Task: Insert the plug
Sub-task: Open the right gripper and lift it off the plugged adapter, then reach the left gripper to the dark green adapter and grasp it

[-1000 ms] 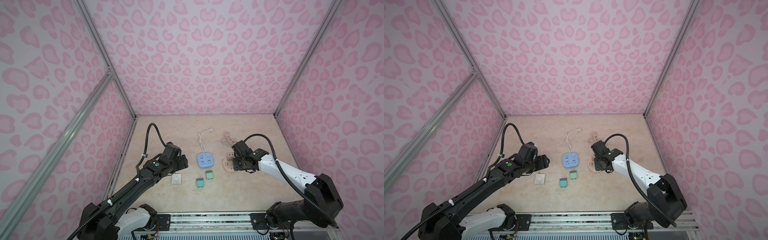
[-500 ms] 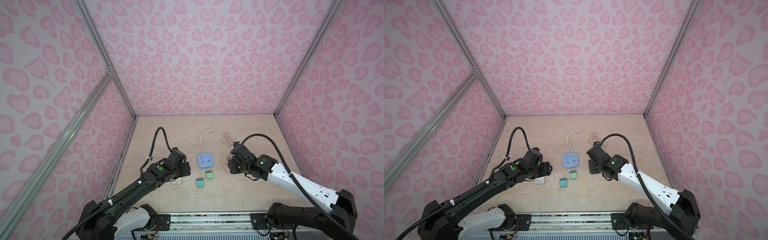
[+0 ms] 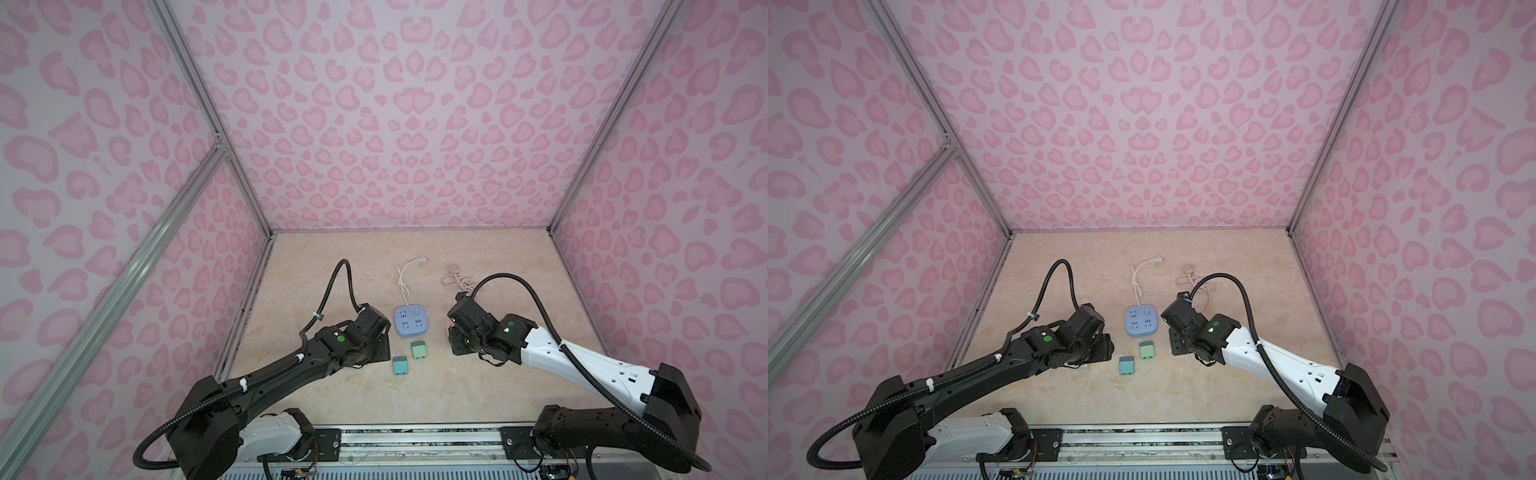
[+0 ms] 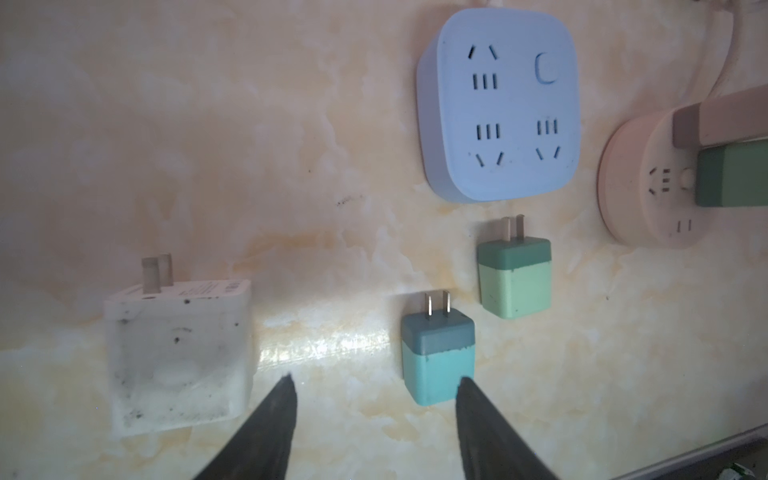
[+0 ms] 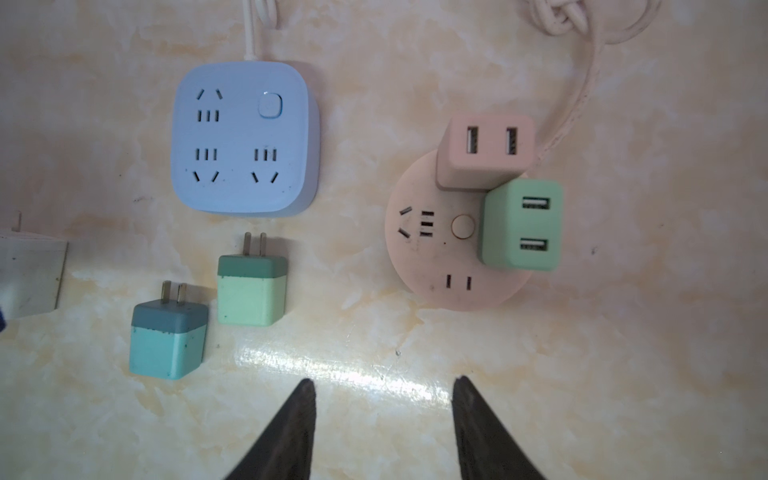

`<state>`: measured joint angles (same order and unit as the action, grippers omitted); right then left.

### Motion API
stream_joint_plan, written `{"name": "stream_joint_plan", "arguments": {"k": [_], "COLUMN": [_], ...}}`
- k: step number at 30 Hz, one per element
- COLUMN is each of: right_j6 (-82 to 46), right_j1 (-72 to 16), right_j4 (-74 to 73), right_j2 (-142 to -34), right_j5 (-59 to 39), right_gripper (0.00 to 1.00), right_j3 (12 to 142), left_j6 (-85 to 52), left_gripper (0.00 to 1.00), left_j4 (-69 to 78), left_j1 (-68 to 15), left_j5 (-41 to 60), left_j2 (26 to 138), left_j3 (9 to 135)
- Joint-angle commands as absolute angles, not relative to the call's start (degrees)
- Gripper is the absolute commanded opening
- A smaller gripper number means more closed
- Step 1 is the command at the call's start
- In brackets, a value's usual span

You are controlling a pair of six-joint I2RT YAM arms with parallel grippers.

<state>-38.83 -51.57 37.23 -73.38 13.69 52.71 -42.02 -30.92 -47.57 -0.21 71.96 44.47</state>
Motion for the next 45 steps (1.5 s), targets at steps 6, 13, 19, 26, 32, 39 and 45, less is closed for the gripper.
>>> {"name": "stream_joint_plan", "arguments": {"k": [6, 13, 19, 26, 32, 39, 45], "right_j6": [-40.0, -39.6, -39.0, -38.9, -39.2, -39.3, -39.1], "right_j1": [-51.9, -52.1, -52.1, -52.1, -52.1, -52.0, -52.1], "right_j4": [34.7, 34.2, 34.2, 33.8, 32.8, 32.0, 31.7], "right_j2": [-74.4, -74.3, -74.1, -72.9, -72.8, -73.0, -72.9], "right_j5": [11.6, 11.7, 11.8, 11.8, 11.4, 10.7, 10.2], "right_gripper": [0.52, 0.52, 0.52, 0.52, 0.51, 0.51, 0.50], "right_j3": [51.5, 50.7, 50.4, 49.1, 48.1, 47.8, 48.0], "left_j6": [-43.8, -45.7, -47.1, -47.4, -47.6, -48.1, -48.2], "left_gripper": [0.61, 0.61, 0.60, 0.60, 0.58, 0.56, 0.54], "left_j4": [-29.5, -28.1, -28.9, -30.2, -29.8, -29.0, -29.0], "left_j1": [-52.3, -56.0, -56.3, -56.3, -56.3, -56.3, -56.3], "left_j5": [0.0, 0.6, 0.6, -1.4, -1.6, -1.8, -2.3], "left_j2": [81.5, 87.0, 91.1, 92.5, 94.3, 95.2, 95.5], "left_j3": [48.4, 51.2, 52.9, 53.6, 53.9, 53.5, 53.2]}}
